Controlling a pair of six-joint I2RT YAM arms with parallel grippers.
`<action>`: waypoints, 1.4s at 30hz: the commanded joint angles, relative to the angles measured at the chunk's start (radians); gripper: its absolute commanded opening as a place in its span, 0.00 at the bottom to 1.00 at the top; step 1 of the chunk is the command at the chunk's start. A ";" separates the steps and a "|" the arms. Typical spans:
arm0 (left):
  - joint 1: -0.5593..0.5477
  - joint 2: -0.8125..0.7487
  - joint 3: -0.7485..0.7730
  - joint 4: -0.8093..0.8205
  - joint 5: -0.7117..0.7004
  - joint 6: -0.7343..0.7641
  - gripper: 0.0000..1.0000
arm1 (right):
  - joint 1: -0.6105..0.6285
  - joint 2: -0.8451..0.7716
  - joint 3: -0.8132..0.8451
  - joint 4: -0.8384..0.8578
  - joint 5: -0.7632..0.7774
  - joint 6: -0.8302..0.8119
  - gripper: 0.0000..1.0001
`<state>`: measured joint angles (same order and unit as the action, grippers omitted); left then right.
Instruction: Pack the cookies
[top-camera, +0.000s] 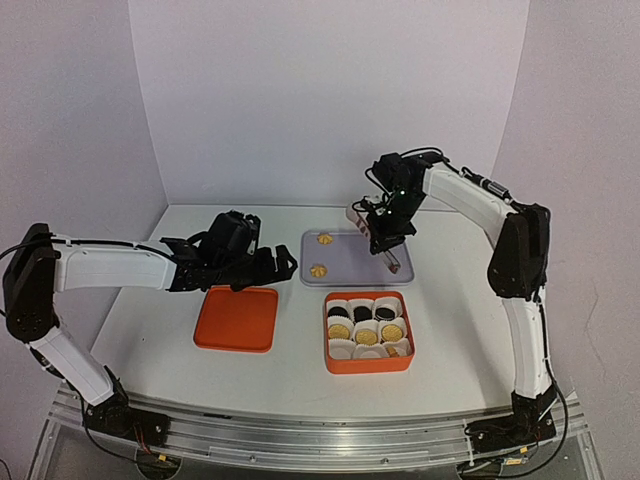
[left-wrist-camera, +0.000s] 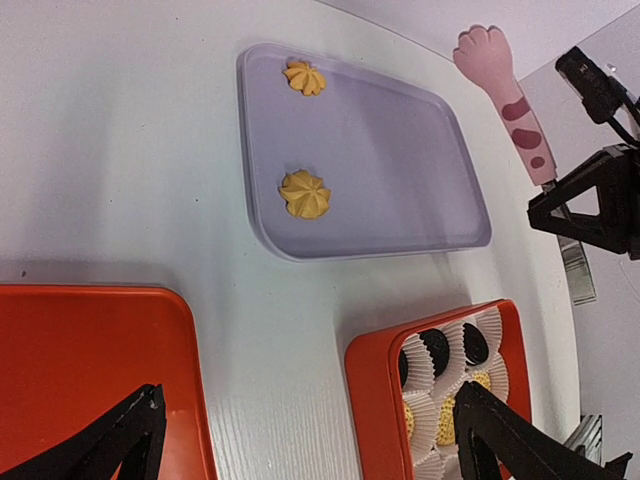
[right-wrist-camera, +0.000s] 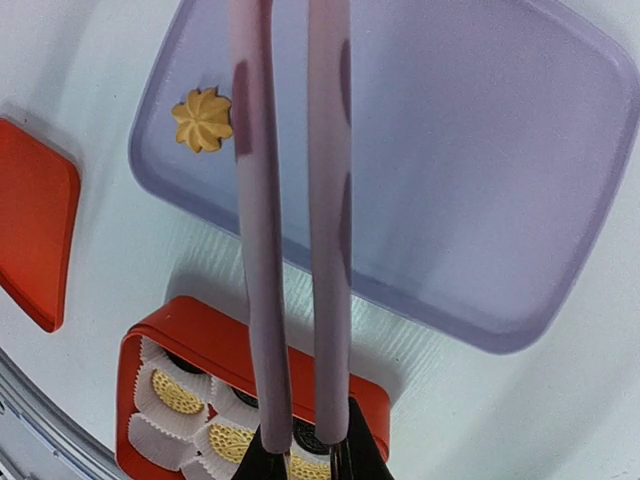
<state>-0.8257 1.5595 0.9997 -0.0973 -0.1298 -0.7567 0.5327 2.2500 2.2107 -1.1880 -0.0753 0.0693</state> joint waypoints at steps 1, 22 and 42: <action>0.002 0.026 0.030 0.056 0.011 0.012 1.00 | 0.004 0.125 0.146 0.036 -0.129 0.048 0.10; 0.003 0.030 0.051 0.021 0.003 0.012 1.00 | -0.004 0.525 0.450 0.351 -0.445 0.601 0.00; 0.002 -0.045 -0.030 0.043 -0.001 -0.021 1.00 | -0.073 0.252 0.086 0.168 -0.512 0.565 0.00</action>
<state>-0.8257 1.5777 1.0004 -0.0769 -0.1257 -0.7608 0.4725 2.6198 2.3472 -0.8345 -0.6202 0.6910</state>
